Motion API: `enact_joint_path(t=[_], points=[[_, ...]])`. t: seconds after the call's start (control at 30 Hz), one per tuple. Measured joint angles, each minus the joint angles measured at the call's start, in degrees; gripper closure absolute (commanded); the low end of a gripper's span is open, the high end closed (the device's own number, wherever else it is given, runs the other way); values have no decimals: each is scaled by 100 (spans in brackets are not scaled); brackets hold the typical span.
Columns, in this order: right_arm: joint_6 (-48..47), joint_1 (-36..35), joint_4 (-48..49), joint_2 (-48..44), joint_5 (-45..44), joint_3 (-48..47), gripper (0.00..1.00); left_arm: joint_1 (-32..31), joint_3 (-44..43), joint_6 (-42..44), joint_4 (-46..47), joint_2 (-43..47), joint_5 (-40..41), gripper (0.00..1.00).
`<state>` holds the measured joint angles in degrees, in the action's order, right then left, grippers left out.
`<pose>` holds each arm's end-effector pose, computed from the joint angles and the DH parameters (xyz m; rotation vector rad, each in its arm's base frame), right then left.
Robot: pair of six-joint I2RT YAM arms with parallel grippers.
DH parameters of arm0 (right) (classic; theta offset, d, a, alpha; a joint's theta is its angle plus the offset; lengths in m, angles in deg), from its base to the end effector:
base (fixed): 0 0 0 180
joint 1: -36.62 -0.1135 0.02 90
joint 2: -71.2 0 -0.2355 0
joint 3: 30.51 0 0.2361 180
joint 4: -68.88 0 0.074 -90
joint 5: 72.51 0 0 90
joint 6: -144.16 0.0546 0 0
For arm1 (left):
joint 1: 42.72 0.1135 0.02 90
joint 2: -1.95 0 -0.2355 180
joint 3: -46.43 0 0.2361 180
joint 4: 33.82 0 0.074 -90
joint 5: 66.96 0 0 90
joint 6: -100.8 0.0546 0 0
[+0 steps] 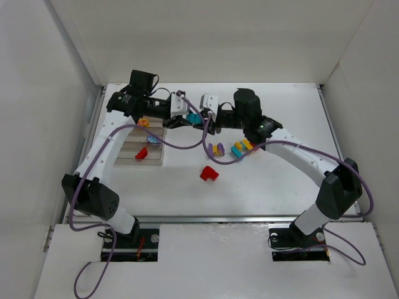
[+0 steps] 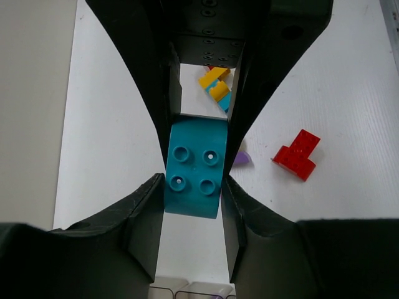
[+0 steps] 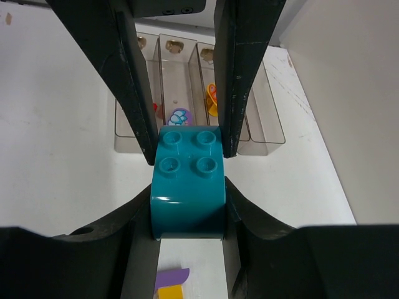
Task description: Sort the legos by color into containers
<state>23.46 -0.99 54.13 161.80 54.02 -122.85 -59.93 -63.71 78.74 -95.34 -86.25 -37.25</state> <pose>0.2759 0.2536 0.3296 -1.3554 1.1840 0.6569 0.2816 -0.1369 0.3727 1.6415 1.0311 -0.6041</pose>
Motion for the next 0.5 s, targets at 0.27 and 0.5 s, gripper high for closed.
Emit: enact_joint_path(t=[0.27, 0.5], points=[[177, -28, 7, -72, -225, 68, 0, -68, 92, -466, 271, 33, 319, 100], [1005, -35, 247, -267, -1464, 511, 0, 815, 756, -2562, 1895, -63, 1172, 100]])
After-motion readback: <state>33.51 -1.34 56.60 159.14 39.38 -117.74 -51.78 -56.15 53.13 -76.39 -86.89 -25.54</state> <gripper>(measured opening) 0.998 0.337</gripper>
